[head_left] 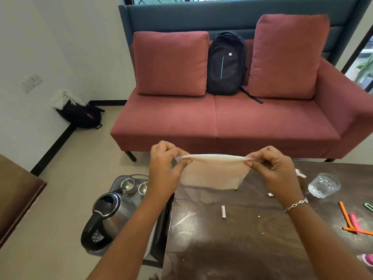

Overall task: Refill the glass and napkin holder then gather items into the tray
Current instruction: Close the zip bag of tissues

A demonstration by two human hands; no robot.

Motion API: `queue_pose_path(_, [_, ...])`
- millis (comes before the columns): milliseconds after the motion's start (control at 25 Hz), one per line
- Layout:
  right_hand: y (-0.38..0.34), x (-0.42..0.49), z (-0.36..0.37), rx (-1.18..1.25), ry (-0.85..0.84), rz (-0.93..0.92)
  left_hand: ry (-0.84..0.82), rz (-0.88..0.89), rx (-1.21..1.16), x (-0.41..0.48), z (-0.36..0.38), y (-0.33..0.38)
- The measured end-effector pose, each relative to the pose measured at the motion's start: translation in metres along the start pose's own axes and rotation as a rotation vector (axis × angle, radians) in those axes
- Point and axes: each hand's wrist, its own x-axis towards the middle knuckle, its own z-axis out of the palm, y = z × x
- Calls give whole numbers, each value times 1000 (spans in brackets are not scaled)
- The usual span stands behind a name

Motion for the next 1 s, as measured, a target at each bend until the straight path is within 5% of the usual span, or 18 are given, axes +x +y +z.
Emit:
queue_pose_path(360, [5,0,9,230,-135,133,-138,-73,-181,-10,1,-8])
queue_pose_path(520, [3,4,13,424,-374,287,-98,-45,-152,-15,-6,-19])
queue_pose_path(1000, [39,18,184,-283,-644,35,-61,-277,178,-110,-42,-147])
